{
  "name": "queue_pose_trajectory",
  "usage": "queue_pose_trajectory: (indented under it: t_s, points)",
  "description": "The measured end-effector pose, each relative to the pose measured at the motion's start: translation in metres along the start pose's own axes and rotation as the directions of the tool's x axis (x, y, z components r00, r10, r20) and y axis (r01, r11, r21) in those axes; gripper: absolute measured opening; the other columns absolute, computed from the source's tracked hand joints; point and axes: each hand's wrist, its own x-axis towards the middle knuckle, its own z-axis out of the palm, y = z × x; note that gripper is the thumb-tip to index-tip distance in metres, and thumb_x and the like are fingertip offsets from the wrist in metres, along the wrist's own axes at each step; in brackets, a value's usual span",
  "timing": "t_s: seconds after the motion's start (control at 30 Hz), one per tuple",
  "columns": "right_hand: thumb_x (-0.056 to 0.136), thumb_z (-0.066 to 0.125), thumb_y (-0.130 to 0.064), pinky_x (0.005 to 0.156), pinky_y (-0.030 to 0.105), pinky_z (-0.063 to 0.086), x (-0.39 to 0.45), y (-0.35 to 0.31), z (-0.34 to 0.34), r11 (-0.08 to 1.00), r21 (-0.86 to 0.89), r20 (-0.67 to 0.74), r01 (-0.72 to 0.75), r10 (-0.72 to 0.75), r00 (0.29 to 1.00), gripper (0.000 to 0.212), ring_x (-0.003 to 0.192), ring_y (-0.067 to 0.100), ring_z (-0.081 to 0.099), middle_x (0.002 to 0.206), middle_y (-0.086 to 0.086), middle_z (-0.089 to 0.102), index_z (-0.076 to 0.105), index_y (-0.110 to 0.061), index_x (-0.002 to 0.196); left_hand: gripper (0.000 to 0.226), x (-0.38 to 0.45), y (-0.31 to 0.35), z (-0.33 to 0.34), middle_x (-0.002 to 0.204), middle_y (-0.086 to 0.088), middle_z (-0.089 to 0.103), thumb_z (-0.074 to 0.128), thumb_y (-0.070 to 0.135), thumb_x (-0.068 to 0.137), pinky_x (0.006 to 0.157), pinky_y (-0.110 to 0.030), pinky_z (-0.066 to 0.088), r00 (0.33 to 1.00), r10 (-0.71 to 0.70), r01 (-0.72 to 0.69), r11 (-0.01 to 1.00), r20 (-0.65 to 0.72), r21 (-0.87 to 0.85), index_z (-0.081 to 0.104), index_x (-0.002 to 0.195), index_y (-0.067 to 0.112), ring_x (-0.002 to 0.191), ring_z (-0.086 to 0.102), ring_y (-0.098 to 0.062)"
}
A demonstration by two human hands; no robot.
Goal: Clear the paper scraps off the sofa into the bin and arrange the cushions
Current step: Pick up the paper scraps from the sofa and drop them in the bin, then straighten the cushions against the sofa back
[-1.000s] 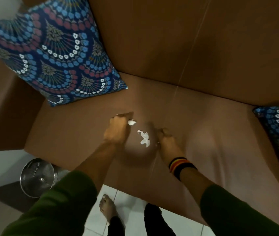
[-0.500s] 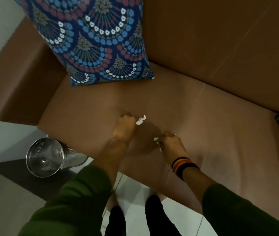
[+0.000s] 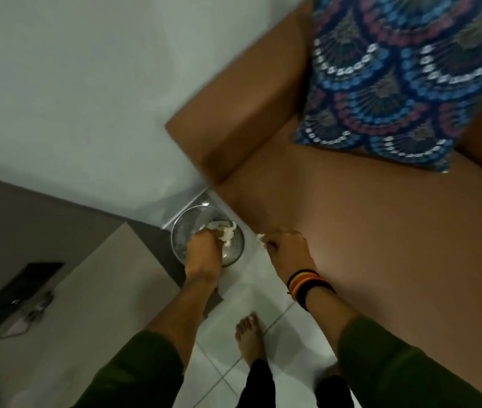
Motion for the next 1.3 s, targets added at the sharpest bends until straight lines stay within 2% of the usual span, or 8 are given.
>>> queue_pose_trajectory:
  t_s: [0.07, 0.37, 0.57, 0.7, 0.83, 1.03, 1.17, 1.3]
  points:
    - [0.092, 0.061, -0.007, 0.088, 0.019, 0.044, 0.021, -0.023, 0.039, 0.999, 0.046, 0.031, -0.018, 0.017, 0.999, 0.02, 0.095, 0.026, 0.069, 0.109, 0.009, 0.073, 0.079, -0.012, 0.099, 0.028, 0.018, -0.041, -0.004, 0.119, -0.018, 0.074, 0.055, 0.007, 0.101, 0.098, -0.043, 0.056, 0.999, -0.021, 0.021, 1.0, -0.027, -0.009, 0.075, 0.121, 0.008, 0.11, 0.07, -0.034]
    - [0.092, 0.06, -0.006, 0.094, 0.023, 0.048, 0.109, -0.055, 0.185, 0.958, 0.185, 0.145, -0.221, 0.196, 0.97, 0.022, 0.104, 0.027, 0.068, 0.112, 0.009, 0.074, 0.078, -0.014, 0.101, 0.021, 0.093, -0.145, 0.032, 0.109, -0.018, 0.077, 0.06, 0.014, 0.103, 0.089, -0.044, 0.062, 0.996, -0.083, 0.084, 0.996, 0.015, -0.04, 0.076, 0.112, 0.003, 0.101, 0.075, -0.033]
    - [0.096, 0.052, -0.011, 0.102, 0.041, 0.05, 0.109, -0.036, 0.205, 0.986, 0.073, 0.271, -0.153, 0.128, 0.954, 0.038, 0.118, 0.033, 0.061, 0.128, 0.012, 0.066, 0.062, -0.025, 0.13, 0.029, 0.095, -0.155, 0.046, 0.124, -0.015, 0.073, 0.06, 0.021, 0.103, 0.099, -0.039, 0.056, 0.995, -0.005, 0.014, 0.996, 0.099, -0.091, 0.068, 0.13, 0.014, 0.117, 0.069, -0.034]
    - [0.094, 0.054, -0.006, 0.106, 0.04, 0.048, 0.072, -0.029, 0.162, 0.99, -0.098, 0.142, 0.104, -0.089, 0.986, 0.052, 0.131, 0.03, 0.052, 0.151, 0.007, 0.047, 0.047, -0.023, 0.143, 0.044, 0.075, -0.133, 0.028, 0.144, -0.015, 0.06, 0.048, 0.033, 0.108, 0.104, -0.049, 0.055, 0.988, 0.109, -0.11, 0.994, 0.112, 0.002, 0.049, 0.15, 0.022, 0.132, 0.059, -0.035]
    - [0.097, 0.048, -0.017, 0.122, 0.044, 0.018, 0.048, -0.02, 0.09, 0.937, -0.273, -0.053, 0.218, -0.24, 0.969, 0.066, 0.154, 0.028, 0.009, 0.167, 0.009, 0.01, 0.017, -0.019, 0.156, 0.06, 0.05, -0.073, 0.005, 0.17, -0.01, 0.027, 0.042, 0.037, 0.109, 0.126, -0.052, 0.026, 0.929, 0.365, -0.369, 0.924, 0.062, 0.099, 0.026, 0.163, 0.015, 0.158, 0.021, -0.028]
    - [0.1, 0.038, -0.034, 0.124, 0.053, 0.006, 0.046, 0.014, -0.055, 0.977, -0.208, -0.372, -0.048, -0.034, 0.927, 0.07, 0.154, 0.029, -0.006, 0.167, 0.011, -0.005, 0.003, -0.016, 0.158, 0.06, 0.034, 0.079, -0.018, 0.169, -0.013, 0.027, 0.051, 0.028, 0.108, 0.128, -0.044, 0.021, 0.809, 0.588, -0.588, 0.808, -0.021, -0.027, 0.03, 0.16, 0.007, 0.158, 0.023, -0.028]
    - [0.098, 0.045, -0.046, 0.123, 0.053, 0.015, 0.073, 0.058, -0.149, 0.983, 0.122, -0.562, -0.139, 0.184, 0.807, 0.075, 0.153, 0.032, 0.002, 0.167, 0.012, 0.0, 0.011, -0.013, 0.157, 0.068, 0.048, 0.184, -0.01, 0.171, -0.003, 0.023, 0.046, 0.046, 0.107, 0.128, -0.034, 0.016, 0.868, 0.494, -0.493, 0.848, -0.046, -0.196, 0.022, 0.164, 0.019, 0.158, 0.022, -0.019]
    - [0.084, 0.057, -0.068, 0.122, 0.053, 0.018, 0.109, 0.105, -0.224, 0.841, 0.519, -0.575, -0.155, 0.477, 0.665, 0.1, 0.152, 0.031, 0.009, 0.166, 0.012, 0.008, 0.011, -0.016, 0.157, 0.08, 0.086, 0.27, 0.003, 0.171, -0.002, 0.025, 0.05, 0.058, 0.101, 0.127, -0.043, 0.026, 0.908, 0.419, -0.38, 0.806, -0.017, -0.454, 0.018, 0.165, 0.023, 0.156, 0.027, -0.023]
